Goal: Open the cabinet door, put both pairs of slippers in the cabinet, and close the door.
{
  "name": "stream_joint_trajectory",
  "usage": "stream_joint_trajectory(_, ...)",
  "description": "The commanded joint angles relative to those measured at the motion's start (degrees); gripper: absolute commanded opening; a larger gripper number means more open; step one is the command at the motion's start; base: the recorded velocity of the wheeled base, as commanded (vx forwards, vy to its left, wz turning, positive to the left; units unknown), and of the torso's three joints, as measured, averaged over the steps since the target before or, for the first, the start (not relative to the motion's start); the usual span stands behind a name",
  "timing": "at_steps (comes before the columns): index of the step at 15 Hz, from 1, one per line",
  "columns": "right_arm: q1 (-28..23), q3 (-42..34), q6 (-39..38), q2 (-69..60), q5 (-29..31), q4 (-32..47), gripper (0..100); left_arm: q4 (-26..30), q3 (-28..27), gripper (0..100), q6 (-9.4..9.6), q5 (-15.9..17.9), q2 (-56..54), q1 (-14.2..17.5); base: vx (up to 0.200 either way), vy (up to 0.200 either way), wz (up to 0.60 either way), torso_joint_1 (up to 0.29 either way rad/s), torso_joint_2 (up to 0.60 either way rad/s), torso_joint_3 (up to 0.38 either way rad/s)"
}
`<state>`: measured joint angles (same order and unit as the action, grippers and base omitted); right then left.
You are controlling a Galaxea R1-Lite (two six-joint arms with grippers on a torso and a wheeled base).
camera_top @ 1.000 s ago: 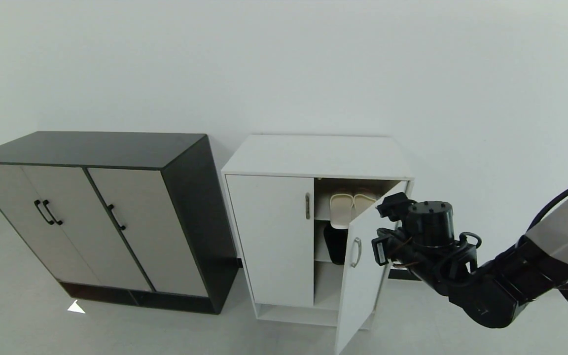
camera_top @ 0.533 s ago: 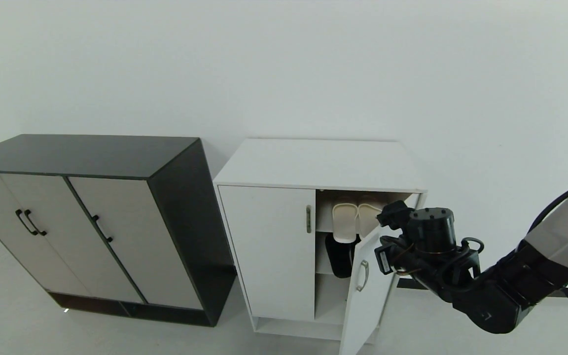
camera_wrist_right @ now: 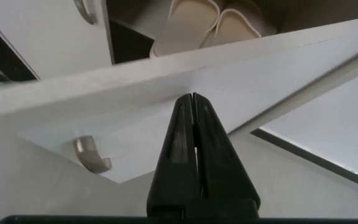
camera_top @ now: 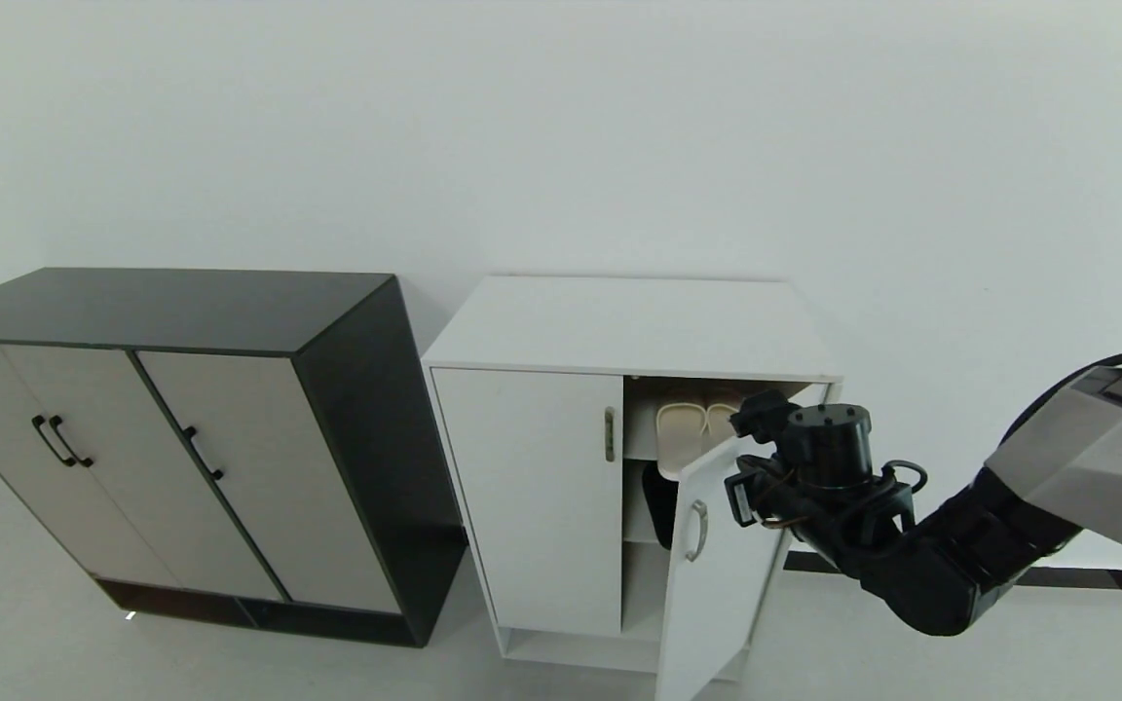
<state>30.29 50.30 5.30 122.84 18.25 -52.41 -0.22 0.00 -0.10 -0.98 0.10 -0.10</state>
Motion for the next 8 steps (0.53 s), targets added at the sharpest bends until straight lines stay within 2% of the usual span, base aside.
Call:
stream_joint_trajectory(1, -0.76, 2.52, -0.03, 3.89, -0.06, -0.15, 0, -0.04, 0.0, 0, 0.01, 0.01, 0.08, 0.01, 0.0, 0.0, 0.0, 0.0, 0.0, 0.0)
stream_joint_trajectory(8, -2.78, 17.29, -0.56, 14.53, 0.12, 0.02, 0, -0.04, 0.0, 0, 0.01, 0.01, 0.08, -0.08, 0.0, 0.0, 0.0, 0.0, 0.0, 0.0)
